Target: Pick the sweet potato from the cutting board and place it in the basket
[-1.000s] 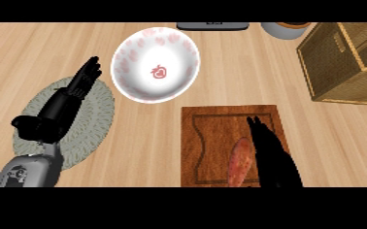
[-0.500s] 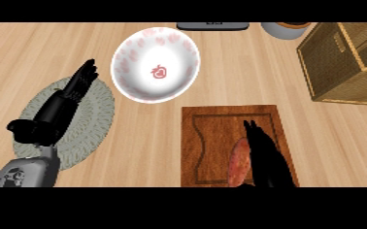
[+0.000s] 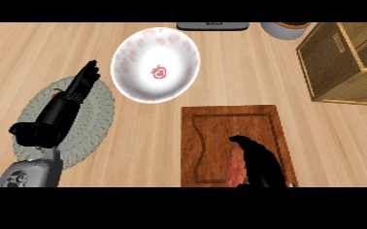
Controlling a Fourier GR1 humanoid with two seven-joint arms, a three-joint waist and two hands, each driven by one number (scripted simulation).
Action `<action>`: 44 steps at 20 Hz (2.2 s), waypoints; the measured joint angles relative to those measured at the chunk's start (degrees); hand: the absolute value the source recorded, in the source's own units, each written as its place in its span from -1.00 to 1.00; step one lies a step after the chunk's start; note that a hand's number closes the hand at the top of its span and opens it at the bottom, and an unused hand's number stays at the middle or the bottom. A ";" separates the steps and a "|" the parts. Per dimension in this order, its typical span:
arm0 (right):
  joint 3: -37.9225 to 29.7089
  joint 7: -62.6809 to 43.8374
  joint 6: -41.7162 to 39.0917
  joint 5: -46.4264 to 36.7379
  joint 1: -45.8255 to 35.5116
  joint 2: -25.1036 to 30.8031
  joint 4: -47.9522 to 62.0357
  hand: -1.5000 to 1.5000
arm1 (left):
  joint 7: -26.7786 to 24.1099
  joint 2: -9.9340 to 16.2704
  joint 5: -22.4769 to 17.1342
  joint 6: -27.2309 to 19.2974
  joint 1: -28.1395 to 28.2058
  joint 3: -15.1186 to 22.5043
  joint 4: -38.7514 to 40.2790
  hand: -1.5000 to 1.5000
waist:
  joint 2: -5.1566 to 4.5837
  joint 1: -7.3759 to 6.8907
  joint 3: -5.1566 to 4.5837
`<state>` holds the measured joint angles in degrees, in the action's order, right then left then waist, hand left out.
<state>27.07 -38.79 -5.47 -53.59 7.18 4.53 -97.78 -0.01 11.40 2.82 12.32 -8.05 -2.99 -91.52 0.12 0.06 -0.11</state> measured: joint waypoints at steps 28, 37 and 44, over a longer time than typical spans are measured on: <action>-11.55 46.49 2.65 16.42 10.25 29.16 -8.04 1.00 | 1.42 -0.71 0.66 0.45 -1.35 -1.26 0.38 0.00 | -0.01 0.70 0.11; -24.93 50.40 -0.01 41.79 18.55 27.24 -27.51 1.00 | 1.50 -0.42 0.54 0.29 -1.38 -2.16 1.14 0.00 | 0.24 2.02 0.07; -42.45 40.66 -4.71 59.46 23.04 29.30 -39.28 1.00 | 1.61 -0.43 0.67 0.75 -0.77 -1.78 -0.21 0.00 | 0.13 1.25 0.05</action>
<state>-15.39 1.87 -10.18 5.88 30.22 33.82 -137.05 1.60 10.97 3.49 13.08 -8.82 -4.78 -91.73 0.25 1.31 -0.06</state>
